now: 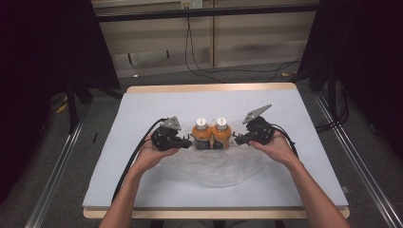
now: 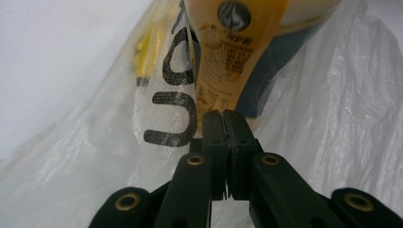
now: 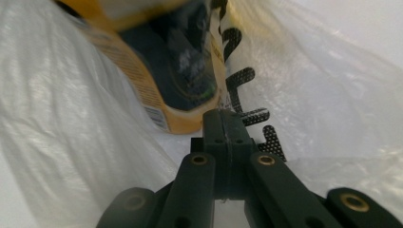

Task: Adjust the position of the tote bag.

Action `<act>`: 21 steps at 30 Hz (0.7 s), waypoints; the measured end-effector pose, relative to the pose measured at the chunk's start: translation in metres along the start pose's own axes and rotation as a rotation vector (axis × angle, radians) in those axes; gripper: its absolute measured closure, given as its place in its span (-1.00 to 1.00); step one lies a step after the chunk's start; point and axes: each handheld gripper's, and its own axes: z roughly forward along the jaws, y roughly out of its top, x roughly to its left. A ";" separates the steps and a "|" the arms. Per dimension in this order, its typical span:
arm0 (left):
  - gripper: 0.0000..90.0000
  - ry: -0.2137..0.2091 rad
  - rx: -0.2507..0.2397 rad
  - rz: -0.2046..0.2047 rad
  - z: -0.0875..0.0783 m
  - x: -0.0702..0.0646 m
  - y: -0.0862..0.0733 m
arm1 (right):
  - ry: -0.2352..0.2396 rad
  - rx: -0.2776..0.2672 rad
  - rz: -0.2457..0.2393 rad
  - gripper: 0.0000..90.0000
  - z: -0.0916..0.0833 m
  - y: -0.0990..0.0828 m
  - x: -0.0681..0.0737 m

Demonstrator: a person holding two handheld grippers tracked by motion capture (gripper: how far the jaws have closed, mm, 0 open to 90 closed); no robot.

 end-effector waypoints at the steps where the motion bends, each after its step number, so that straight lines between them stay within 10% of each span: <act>1: 0.92 0.004 -0.003 -0.006 0.003 0.000 -0.001 | -0.005 0.018 0.000 1.00 0.004 0.000 -0.001; 12: 0.91 0.026 0.143 0.039 0.017 -0.003 -0.015 | -0.038 0.094 0.007 1.00 0.024 -0.020 0.003; 21: 0.93 0.086 0.160 0.035 0.016 0.001 -0.023 | -0.124 0.199 -0.116 1.00 0.023 -0.014 0.016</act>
